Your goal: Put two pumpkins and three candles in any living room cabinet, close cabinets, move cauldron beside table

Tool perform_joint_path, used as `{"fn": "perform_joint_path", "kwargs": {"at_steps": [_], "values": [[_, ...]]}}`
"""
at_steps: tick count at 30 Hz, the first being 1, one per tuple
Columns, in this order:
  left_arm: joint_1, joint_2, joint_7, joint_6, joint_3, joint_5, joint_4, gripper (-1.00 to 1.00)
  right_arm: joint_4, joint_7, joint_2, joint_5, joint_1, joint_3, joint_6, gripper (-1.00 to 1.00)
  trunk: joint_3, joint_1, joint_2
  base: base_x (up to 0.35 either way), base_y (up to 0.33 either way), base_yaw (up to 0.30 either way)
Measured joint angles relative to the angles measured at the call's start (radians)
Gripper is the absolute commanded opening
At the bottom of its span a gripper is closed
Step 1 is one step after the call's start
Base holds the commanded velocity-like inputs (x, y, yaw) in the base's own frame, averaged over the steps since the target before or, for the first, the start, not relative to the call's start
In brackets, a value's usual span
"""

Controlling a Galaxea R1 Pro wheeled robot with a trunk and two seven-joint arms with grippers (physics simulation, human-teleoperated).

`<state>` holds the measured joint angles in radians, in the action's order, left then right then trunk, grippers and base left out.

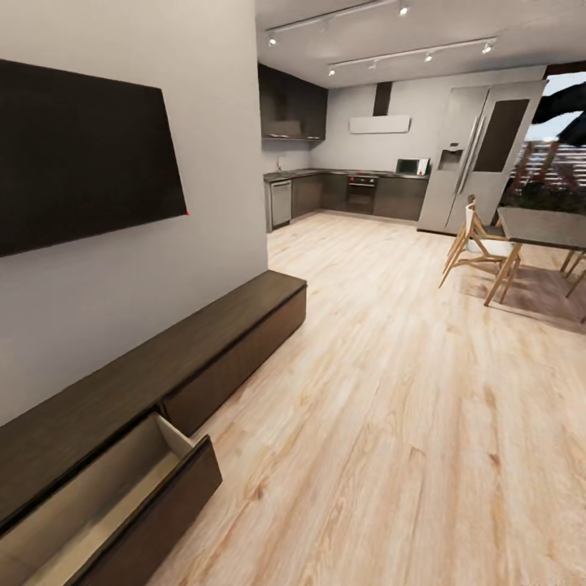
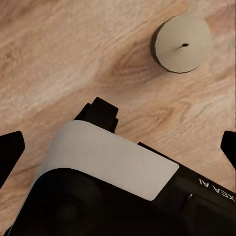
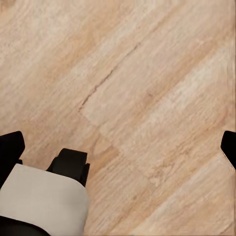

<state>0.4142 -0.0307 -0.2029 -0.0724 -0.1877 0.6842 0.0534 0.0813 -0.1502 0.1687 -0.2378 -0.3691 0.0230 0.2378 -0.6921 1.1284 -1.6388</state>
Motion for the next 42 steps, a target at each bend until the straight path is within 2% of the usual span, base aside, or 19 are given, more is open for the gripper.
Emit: {"fn": "perform_joint_path", "kwargs": {"at_steps": [5,16,29,35,42], "values": [[0.0,-0.013,0.002,-0.001,-0.001,-0.003,-0.001,1.0,0.0,0.002,-0.001,-0.002,0.0,0.0,0.0,1.0,0.001,0.0,0.0,0.028,-0.086,-0.168],[0.0,-0.014,0.002,-0.007,-0.001,-0.002,-0.003,1.0,0.0,-0.003,-0.001,-0.003,0.0,0.0,0.0,1.0,0.002,0.0,0.0,-0.215,-0.048,-0.07],[0.0,-0.015,0.002,-0.005,-0.001,-0.002,-0.002,1.0,0.0,-0.003,-0.001,-0.003,0.001,0.0,0.0,1.0,0.01,0.0,0.0,0.202,-0.217,-0.261],[0.0,-0.015,0.002,-0.004,-0.001,-0.002,-0.001,1.0,0.001,0.002,-0.002,-0.001,0.001,0.0,-0.001,1.0,0.003,0.0,0.0,0.239,-0.216,-0.165],[0.0,-0.014,0.002,-0.003,-0.001,-0.002,-0.001,1.0,0.001,0.001,-0.002,0.0,0.001,0.0,-0.002,1.0,-0.007,0.0,0.0,0.037,-0.033,-0.116]]}}
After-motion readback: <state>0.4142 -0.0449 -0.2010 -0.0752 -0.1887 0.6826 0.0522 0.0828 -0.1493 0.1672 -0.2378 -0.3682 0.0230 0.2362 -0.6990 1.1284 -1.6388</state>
